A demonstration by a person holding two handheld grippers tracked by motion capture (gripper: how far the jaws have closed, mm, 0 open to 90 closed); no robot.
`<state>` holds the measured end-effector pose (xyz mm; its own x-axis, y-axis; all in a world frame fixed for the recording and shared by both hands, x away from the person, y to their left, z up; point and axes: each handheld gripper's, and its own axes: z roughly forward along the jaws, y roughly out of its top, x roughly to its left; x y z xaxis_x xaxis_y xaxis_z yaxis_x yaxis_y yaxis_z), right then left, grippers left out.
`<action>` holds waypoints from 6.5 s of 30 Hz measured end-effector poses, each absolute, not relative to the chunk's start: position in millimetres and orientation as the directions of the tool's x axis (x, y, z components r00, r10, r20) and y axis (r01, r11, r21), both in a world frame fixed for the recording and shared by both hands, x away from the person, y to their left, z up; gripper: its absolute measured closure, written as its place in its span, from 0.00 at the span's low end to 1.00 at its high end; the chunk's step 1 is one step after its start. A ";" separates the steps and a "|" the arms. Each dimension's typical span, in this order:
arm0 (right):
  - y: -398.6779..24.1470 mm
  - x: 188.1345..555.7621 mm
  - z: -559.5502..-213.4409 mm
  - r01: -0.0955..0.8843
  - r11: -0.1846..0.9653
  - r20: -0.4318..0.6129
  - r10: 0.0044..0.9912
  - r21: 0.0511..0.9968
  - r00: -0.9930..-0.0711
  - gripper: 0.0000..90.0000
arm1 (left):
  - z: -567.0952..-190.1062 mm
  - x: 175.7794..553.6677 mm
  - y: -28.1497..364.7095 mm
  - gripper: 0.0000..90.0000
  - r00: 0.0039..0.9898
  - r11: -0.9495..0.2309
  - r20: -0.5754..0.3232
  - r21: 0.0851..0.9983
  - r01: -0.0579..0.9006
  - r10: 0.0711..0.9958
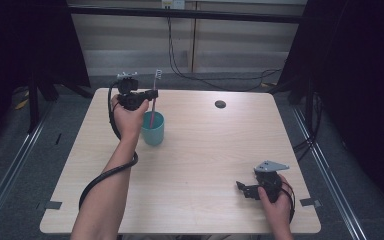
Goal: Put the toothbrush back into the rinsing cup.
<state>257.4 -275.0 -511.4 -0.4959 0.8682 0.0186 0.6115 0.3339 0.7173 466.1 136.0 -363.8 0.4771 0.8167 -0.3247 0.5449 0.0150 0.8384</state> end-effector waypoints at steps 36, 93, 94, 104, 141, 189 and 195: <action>-274.3 256.2 -511.4 0.608 0.340 0.017 0.864 0.718 -0.503 0.13 | -396.9 472.5 132.4 0.89 0.453 -0.010 -0.288 0.835 0.550 0.844; -274.2 256.0 -511.4 0.609 0.339 0.019 0.864 0.717 -0.503 0.13 | -402.3 424.6 156.0 0.68 0.485 -0.107 -0.242 0.803 0.586 0.841; -274.2 256.0 -511.4 0.609 0.338 0.019 0.864 0.717 -0.503 0.13 | -401.8 423.9 156.6 0.67 0.486 -0.111 -0.239 0.802 0.587 0.841; -274.2 256.0 -511.4 0.608 0.339 0.019 0.864 0.717 -0.504 0.13 | -400.0 415.7 159.4 0.56 0.499 -0.126 -0.237 0.798 0.589 0.834; -274.2 256.0 -511.4 0.609 0.339 0.019 0.864 0.717 -0.503 0.13 | -402.7 381.7 167.4 0.32 0.616 -0.252 -0.175 0.802 0.541 0.768; -274.2 256.0 -511.4 0.609 0.339 0.019 0.864 0.717 -0.503 0.13 | -445.4 346.7 139.0 0.20 0.705 -0.354 -0.158 0.777 0.521 0.691; -274.2 256.0 -511.4 0.609 0.339 0.019 0.864 0.717 -0.504 0.13 | -449.9 344.0 136.7 0.20 0.723 -0.385 -0.137 0.772 0.506 0.677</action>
<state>256.0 -274.2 -511.4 -0.5035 0.8638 0.0193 0.6088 0.3389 0.7173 344.0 136.7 -449.9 0.7232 0.6769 -0.1372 0.5065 -0.3846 0.7717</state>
